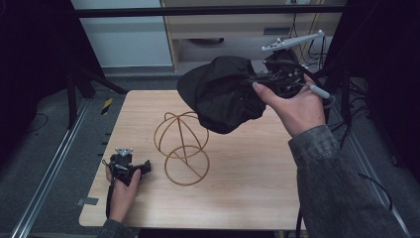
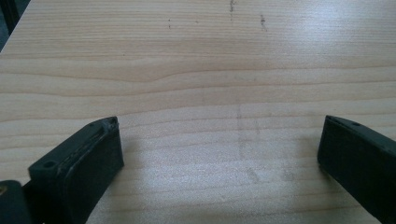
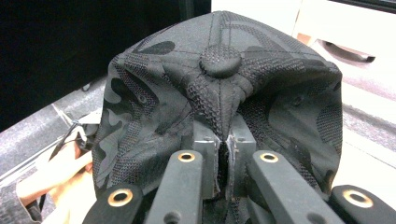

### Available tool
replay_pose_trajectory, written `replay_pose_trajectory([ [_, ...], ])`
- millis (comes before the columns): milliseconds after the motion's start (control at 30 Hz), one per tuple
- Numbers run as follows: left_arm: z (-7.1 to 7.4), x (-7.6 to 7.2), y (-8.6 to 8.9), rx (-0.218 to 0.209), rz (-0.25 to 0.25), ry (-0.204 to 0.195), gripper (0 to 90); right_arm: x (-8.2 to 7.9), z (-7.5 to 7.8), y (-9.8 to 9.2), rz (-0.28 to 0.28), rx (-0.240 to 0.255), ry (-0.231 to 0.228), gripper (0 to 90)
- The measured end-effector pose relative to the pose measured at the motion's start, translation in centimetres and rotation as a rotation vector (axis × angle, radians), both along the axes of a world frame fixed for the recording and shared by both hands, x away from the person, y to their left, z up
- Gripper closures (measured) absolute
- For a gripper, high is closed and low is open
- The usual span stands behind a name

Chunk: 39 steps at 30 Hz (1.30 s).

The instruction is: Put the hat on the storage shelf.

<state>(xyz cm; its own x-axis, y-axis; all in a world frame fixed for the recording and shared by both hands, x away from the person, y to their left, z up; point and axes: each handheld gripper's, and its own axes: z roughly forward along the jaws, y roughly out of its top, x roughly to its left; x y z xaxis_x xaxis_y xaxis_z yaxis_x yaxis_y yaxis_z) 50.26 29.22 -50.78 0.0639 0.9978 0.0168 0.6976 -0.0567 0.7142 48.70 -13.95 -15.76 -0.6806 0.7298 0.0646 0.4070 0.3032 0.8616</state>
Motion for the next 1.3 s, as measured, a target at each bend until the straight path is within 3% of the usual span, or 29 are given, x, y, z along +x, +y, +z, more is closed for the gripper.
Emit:
replay_pose_trajectory([
  [400,0.0,0.0,-0.1,-0.005,-0.001,-0.004,0.0,0.2,-0.4,2.2,0.048,-0.005,0.007,85.5],
  [900,0.0,0.0,-0.2,-0.002,-0.008,-0.005,0.0,1.9,-2.0,7.0,0.122,-0.026,0.051,85.2],
  [1300,0.0,0.0,-0.2,-0.001,-0.013,-0.001,0.0,2.0,-3.2,8.5,0.149,-0.041,0.070,85.1],
])
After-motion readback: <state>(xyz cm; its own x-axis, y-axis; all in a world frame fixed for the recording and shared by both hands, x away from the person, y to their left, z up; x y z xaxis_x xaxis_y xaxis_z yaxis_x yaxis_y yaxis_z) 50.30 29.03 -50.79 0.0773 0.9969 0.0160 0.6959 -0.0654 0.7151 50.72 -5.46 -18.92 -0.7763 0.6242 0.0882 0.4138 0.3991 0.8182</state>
